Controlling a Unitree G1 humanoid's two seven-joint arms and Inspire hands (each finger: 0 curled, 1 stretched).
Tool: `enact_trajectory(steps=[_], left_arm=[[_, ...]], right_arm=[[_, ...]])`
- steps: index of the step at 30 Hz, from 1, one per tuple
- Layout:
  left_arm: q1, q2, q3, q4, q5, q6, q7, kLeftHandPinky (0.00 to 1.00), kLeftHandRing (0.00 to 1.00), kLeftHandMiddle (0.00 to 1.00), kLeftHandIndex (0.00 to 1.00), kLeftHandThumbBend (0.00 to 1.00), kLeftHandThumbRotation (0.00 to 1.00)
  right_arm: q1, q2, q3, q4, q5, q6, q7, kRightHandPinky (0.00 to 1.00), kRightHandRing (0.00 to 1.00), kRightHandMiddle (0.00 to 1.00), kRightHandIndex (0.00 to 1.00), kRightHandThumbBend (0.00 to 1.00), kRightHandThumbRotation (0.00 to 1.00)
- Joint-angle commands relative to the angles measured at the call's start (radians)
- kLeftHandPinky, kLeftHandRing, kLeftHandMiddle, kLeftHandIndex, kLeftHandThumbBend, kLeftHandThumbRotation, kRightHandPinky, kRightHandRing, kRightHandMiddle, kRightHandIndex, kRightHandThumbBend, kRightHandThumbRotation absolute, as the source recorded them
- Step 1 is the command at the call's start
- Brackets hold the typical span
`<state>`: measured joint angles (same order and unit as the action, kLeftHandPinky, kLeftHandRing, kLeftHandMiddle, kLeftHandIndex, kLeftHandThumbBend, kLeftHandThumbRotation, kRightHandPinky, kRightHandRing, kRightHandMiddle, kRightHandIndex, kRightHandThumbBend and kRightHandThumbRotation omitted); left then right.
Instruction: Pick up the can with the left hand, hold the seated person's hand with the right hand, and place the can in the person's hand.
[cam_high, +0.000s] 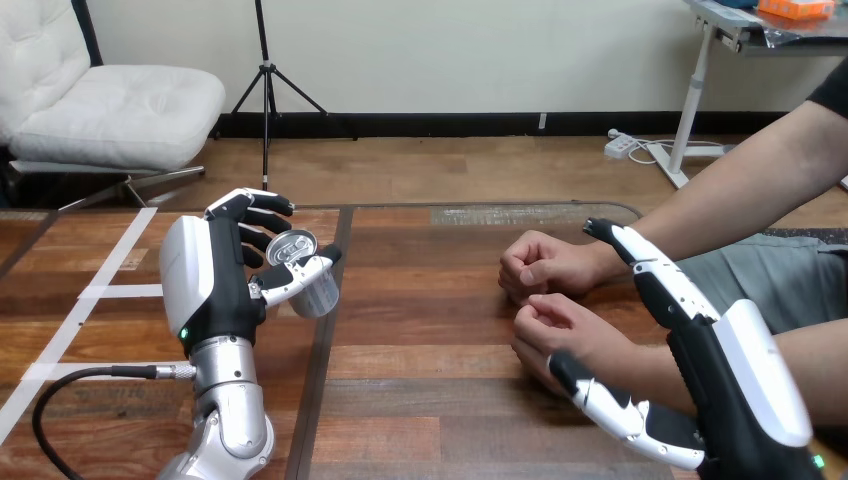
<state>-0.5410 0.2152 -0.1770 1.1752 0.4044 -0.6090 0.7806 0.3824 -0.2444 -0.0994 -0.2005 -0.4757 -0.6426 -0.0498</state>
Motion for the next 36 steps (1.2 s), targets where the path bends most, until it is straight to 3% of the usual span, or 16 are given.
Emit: enact_trajectory(steps=[1, 11, 20, 28, 36], left_arm=[[-0.031, -0.004, 0.006, -0.075, 0.009, -0.040, 0.023, 0.38, 0.43, 0.50, 0.53, 0.69, 0.00], [-0.022, -0.010, 0.010, -0.084, 0.008, -0.047, 0.025, 0.39, 0.44, 0.51, 0.53, 0.69, 0.00], [-0.019, -0.013, 0.011, -0.084, 0.009, -0.048, 0.028, 0.39, 0.44, 0.51, 0.53, 0.69, 0.00], [-0.018, -0.017, 0.014, -0.083, 0.005, -0.053, 0.023, 0.39, 0.44, 0.51, 0.53, 0.69, 0.00], [-0.018, -0.016, 0.013, -0.080, 0.009, -0.056, 0.029, 0.40, 0.44, 0.51, 0.53, 0.69, 0.00]], right_arm=[[-0.055, -0.052, -0.042, -0.076, -0.043, 0.039, 0.012, 0.97, 0.95, 0.96, 0.94, 0.64, 0.38], [-0.069, -0.146, -0.073, -0.124, -0.212, 0.185, 0.064, 0.98, 0.94, 0.94, 0.93, 0.75, 0.24], [-0.086, -0.211, -0.067, -0.178, -0.333, 0.323, 0.154, 0.98, 0.93, 0.92, 0.90, 0.81, 0.24], [-0.112, -0.261, -0.055, -0.200, -0.393, 0.399, 0.227, 0.98, 0.93, 0.91, 0.88, 0.86, 0.16], [-0.141, -0.305, -0.043, -0.208, -0.457, 0.458, 0.295, 0.99, 0.93, 0.91, 0.87, 0.90, 0.17]])
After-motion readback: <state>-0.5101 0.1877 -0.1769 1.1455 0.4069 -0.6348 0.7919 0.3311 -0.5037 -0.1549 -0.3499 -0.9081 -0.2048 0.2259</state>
